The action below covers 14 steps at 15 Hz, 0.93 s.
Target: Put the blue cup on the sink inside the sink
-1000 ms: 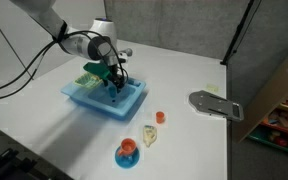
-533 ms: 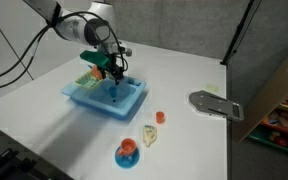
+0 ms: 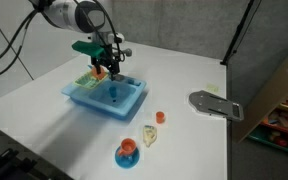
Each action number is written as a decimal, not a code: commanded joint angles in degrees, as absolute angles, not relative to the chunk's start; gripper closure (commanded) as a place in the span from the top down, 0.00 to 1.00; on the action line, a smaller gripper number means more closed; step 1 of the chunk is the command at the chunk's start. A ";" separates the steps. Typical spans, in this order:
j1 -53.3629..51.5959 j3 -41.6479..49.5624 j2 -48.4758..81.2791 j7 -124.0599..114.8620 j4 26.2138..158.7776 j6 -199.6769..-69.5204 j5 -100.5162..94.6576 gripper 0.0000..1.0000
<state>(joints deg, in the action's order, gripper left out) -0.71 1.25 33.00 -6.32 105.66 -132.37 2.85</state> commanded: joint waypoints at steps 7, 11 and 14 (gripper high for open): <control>-0.82 2.96 17.45 -8.80 118.27 -128.17 1.61 1.00; -0.55 3.20 11.37 -9.89 120.73 -124.57 1.70 1.00; -0.73 3.46 6.80 -12.53 121.67 -122.01 0.06 1.00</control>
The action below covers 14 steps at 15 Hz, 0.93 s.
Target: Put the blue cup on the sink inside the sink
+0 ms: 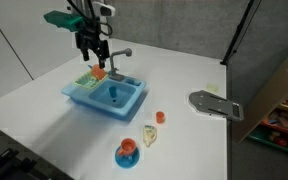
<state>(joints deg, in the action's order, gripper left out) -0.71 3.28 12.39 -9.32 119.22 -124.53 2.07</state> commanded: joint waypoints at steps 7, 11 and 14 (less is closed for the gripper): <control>-0.09 2.76 -2.57 -16.10 122.81 -116.11 -3.70 1.00; 0.23 2.47 -7.92 -12.45 125.56 -114.42 -4.38 1.00; 0.43 2.67 -12.16 -8.70 127.94 -112.84 -3.82 1.00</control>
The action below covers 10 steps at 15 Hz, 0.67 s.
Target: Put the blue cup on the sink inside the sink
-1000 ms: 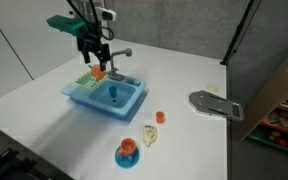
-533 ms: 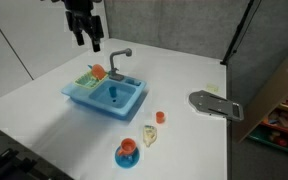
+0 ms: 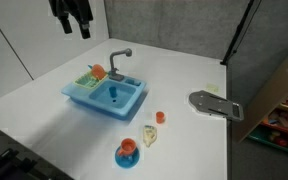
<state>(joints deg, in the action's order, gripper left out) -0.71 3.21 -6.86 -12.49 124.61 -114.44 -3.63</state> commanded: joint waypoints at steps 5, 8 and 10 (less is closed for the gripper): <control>0.91 2.81 -18.57 -5.18 129.79 -108.40 -3.35 1.00; 1.03 2.79 -21.87 -4.54 129.65 -105.20 -2.73 1.00; 1.08 3.08 -24.06 -3.42 129.19 -102.71 -2.62 1.00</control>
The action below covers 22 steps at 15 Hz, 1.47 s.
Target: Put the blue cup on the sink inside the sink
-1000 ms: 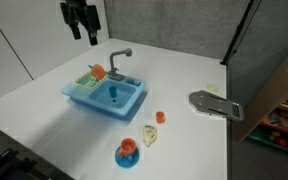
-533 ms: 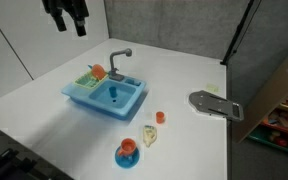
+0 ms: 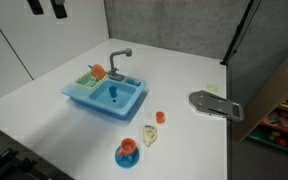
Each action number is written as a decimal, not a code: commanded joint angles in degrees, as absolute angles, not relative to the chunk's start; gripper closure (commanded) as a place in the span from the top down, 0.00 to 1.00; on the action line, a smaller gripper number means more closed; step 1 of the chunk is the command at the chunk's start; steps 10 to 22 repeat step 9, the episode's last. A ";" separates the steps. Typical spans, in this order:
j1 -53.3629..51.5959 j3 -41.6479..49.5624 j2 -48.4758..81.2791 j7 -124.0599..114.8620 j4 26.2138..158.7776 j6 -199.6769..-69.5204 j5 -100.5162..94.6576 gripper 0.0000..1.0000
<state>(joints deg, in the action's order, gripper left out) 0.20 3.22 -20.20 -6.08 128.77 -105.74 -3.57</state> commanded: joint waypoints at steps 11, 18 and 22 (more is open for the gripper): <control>1.01 2.65 -24.52 -1.71 129.59 -102.55 -2.34 1.00; 1.01 2.65 -24.52 -1.71 129.59 -102.55 -2.34 1.00; 1.01 2.65 -24.52 -1.71 129.59 -102.55 -2.34 1.00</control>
